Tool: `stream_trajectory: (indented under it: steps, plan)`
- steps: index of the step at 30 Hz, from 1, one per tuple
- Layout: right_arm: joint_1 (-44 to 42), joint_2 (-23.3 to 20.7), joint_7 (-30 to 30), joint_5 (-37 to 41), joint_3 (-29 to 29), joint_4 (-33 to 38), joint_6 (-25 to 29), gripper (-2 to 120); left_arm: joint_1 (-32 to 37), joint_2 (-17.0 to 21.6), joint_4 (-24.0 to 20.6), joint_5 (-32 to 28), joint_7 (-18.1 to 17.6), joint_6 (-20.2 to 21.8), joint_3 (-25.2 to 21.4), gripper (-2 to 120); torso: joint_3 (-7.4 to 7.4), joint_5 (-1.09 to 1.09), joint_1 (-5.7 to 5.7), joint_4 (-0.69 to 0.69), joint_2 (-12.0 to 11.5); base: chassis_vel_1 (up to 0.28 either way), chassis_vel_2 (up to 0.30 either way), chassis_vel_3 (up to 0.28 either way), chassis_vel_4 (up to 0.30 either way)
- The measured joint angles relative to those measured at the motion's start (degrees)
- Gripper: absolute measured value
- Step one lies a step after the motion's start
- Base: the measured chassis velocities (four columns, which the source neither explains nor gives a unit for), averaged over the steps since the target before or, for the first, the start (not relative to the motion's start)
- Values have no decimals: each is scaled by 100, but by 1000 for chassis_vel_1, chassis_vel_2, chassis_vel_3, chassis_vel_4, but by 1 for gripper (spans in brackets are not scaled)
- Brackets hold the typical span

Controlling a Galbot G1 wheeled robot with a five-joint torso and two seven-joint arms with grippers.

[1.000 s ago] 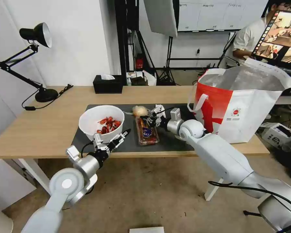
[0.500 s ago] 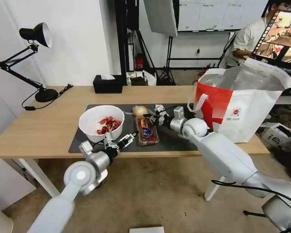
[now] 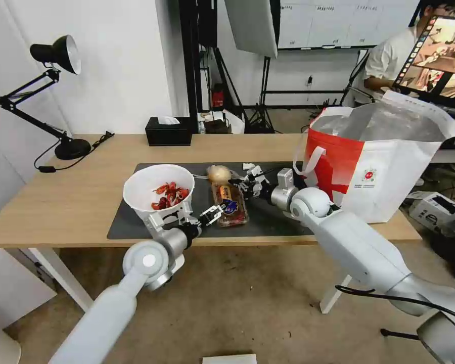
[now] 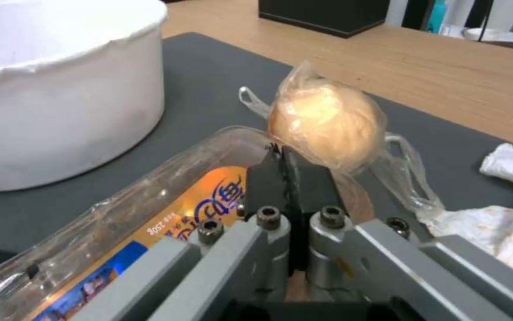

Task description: Pick up the trash from the table and place it into the takeout bag.

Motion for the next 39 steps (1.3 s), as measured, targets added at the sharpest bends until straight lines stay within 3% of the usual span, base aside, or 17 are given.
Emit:
stream_trajectory:
  steps: [17, 20, 23, 39]
  plan:
    - [-15, -14, 52, 51, 2, 26, -19, 0, -235, -106, 213, 16, -97, 33, 297, 96, -1, -1, 0, 0, 0, 0, 0, 0, 0]
    - [-17, 11, 55, 51, 2, 11, -19, 0, -225, -107, 229, 27, -114, 32, 303, 87, 0, -1, 0, 0, 0, 0, 0, 0, 0]
    - [-17, 51, 61, 51, 5, -6, -18, 0, -212, -102, 236, 31, -136, 19, 300, 70, 0, -1, 0, 0, 0, 0, 0, 0, 0]
    - [-61, 109, 58, 124, 172, 25, -19, 0, -109, -58, 183, -11, -147, -114, 201, 17, 0, -1, 0, 0, 1, 0, 0, 0, 0]
